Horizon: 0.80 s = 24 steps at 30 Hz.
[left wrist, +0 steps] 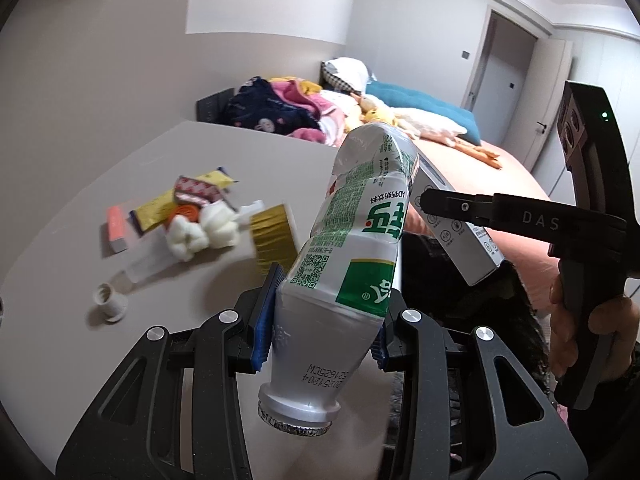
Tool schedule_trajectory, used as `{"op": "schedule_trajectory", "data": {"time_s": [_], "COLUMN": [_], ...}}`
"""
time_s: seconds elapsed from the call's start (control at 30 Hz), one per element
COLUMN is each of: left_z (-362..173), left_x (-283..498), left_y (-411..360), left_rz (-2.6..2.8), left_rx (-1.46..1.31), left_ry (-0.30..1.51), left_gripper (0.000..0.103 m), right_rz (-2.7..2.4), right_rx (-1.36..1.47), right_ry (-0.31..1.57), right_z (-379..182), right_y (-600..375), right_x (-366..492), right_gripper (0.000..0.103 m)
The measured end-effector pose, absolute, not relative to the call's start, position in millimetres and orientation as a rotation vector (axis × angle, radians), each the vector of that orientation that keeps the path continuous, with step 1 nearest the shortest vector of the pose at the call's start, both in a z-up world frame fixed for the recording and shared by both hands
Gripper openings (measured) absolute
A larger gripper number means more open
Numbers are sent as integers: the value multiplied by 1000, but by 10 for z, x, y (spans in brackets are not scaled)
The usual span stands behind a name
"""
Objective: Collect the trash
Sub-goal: 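Carry the box and bottle over the black bin and open both tools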
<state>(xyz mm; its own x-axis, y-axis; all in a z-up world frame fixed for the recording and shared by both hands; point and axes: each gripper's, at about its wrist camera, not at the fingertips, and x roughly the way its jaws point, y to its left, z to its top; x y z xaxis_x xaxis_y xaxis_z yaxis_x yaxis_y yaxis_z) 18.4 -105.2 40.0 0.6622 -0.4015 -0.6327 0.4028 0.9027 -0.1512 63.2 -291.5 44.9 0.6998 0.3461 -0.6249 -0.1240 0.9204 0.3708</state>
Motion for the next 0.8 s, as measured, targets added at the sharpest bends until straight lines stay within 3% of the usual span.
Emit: {"op": "schedule_trajectory", "data": {"time_s": [0.8], "left_z": [424], "left_x": [22], "left_y": [-1877], "left_rz": [-633], "left_rx": [49], "left_ry": [724], "left_gripper": [38], "right_rz": [148], "right_rx": [340], "right_ry": [693], "right_z": [585], "right_y": [-3664], "right_x": [40], "right_gripper": [30]}}
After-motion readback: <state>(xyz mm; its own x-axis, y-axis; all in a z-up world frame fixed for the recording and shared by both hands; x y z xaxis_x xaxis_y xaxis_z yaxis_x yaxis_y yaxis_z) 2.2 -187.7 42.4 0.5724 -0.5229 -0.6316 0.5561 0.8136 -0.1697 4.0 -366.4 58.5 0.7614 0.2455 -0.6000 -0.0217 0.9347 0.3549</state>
